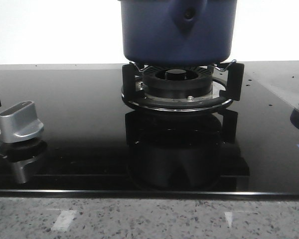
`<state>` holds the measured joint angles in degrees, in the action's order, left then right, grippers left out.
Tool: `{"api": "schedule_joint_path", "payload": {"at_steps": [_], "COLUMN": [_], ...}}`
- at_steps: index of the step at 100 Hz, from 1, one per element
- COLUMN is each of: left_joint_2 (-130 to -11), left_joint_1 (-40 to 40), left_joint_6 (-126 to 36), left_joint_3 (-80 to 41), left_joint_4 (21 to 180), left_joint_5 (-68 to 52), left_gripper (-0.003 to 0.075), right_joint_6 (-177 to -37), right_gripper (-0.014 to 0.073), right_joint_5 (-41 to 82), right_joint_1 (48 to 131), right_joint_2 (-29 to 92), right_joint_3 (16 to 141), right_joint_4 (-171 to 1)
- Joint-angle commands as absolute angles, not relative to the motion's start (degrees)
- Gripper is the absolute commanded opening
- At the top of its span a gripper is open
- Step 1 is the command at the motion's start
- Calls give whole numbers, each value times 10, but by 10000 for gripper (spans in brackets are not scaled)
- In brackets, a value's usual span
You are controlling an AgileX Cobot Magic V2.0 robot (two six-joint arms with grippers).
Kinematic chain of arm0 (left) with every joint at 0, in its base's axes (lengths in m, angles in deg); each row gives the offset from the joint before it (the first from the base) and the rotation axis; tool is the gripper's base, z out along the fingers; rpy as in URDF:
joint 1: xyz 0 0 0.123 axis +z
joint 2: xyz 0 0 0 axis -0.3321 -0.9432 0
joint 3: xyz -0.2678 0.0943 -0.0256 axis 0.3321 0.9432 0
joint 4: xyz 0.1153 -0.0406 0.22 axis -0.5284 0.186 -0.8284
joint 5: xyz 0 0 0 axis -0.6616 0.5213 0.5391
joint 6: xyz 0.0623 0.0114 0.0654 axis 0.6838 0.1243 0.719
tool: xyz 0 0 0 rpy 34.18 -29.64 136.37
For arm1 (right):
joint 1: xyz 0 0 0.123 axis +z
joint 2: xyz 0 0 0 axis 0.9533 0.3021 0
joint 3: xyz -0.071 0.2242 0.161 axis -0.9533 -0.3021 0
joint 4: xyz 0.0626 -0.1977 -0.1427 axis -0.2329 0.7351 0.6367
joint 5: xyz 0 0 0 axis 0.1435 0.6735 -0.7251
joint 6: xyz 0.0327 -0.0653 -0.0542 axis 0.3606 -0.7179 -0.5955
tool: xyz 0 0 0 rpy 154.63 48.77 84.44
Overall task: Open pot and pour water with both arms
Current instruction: 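Grasp the purple lid knob with the left gripper and lift the lid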
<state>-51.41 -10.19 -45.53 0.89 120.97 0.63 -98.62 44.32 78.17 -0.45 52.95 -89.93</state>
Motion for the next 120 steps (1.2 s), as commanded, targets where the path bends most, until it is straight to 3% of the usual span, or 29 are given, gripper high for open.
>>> {"api": "schedule_joint_path", "payload": {"at_steps": [1,10,16,69,95,120], "left_joint_2": [-549,-590,-625,-930,-965,-969], "left_joint_1": [-139,-172,-190,-213,-163,-119], "left_joint_6": [-407,-375,-350,-320,-304,-91], "left_joint_3": [-21,-48,-73,-348,-396,-396], "left_joint_4": [1250,1250,1250,1275,1343,1562], "left_joint_5": [-62,-85,-98,-139,-85,20], "left_gripper": [329,454,481,481,481,481], "right_joint_6": [-992,-992,-992,-992,-992,-992], "right_gripper": [450,447,447,447,447,447], "right_joint_5": [403,399,397,398,419,415], "right_joint_1": [783,783,783,783,783,783], "right_joint_2": [3,3,3,3,3,3], "right_joint_3": [549,549,549,549,549,549], "right_joint_4": [-902,-902,-902,-884,-868,-868]}}
